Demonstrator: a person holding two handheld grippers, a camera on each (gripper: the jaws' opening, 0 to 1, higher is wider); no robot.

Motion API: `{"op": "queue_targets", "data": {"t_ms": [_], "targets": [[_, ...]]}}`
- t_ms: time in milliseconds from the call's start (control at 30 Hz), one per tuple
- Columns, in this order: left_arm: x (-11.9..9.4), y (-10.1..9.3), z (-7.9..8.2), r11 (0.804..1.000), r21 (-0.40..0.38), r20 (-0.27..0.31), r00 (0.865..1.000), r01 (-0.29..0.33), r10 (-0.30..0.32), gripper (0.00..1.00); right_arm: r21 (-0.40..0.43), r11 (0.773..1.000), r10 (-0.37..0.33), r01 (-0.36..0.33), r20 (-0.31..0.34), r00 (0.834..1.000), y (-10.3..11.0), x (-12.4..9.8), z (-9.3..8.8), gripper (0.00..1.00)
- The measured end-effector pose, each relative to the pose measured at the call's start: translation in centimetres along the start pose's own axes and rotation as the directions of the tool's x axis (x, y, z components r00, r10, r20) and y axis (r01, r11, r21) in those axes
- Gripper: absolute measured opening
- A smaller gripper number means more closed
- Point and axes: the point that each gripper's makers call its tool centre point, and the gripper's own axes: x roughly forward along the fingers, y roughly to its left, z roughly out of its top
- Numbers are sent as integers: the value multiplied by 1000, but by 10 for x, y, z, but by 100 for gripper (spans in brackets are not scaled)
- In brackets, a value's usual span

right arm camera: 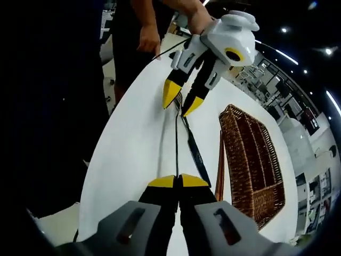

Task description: Arrange the knives, forks, and spoons in their matching storage slots by inserting each utensil handle-first until every utensil is classified and aligned in the correct compartment

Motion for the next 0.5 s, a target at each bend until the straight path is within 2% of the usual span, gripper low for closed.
{"op": "queue_targets", "data": {"t_ms": [233, 400, 433, 500], "targets": [[-11, 7, 8, 997, -42, 94, 993, -68, 72, 40, 86, 996, 15, -17, 22, 1000, -5, -6, 1, 0], [-17, 12, 11, 991, -56, 143, 981, -121, 128, 47, 121, 992, 34, -38, 36, 999, -11, -10, -1, 0], [-20, 12, 13, 989, -66, 165, 976, -136, 145, 48, 141, 989, 47, -52, 39, 998, -14, -11, -2, 0], [-22, 9, 17, 988, -87, 199, 969, -130, 145, 46, 147, 987, 56, -62, 40, 998, -19, -12, -4, 0]]}}
